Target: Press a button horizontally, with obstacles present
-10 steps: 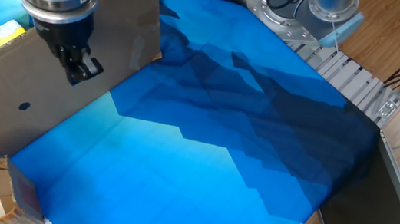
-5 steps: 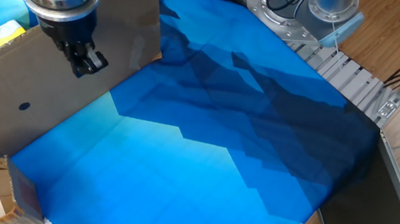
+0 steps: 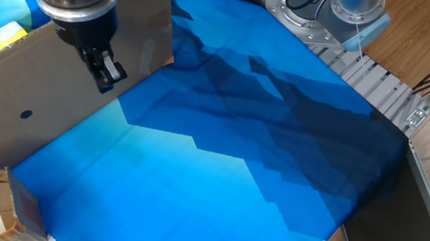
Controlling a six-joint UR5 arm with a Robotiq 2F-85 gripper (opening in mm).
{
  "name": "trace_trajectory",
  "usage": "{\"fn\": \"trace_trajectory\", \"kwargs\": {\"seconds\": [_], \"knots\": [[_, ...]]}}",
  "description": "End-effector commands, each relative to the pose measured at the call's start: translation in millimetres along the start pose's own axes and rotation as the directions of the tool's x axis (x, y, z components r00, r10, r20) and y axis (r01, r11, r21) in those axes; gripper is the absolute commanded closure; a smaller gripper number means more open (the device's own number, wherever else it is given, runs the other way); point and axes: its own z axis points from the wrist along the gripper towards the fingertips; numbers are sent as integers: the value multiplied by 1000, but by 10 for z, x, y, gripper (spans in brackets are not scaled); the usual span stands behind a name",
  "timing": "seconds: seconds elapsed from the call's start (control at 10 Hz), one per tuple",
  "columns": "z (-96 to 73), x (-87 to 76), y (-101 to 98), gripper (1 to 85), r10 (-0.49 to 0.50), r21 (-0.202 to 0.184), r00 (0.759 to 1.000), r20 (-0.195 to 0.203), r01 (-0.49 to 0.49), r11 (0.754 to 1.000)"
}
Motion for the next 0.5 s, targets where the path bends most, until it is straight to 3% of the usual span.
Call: {"fn": "trace_trajectory", "kwargs": {"seconds": [0.0, 0.2, 0.3, 0.4], "knots": [[16, 8, 67, 847, 31, -44, 999, 13, -31, 999], [81, -112, 12, 847, 23, -26, 999, 47, -22, 999], [74, -102, -31, 847, 23, -5, 999, 49, -23, 1000], [54, -99, -11, 847, 36, -11, 998, 54, -35, 999]]}}
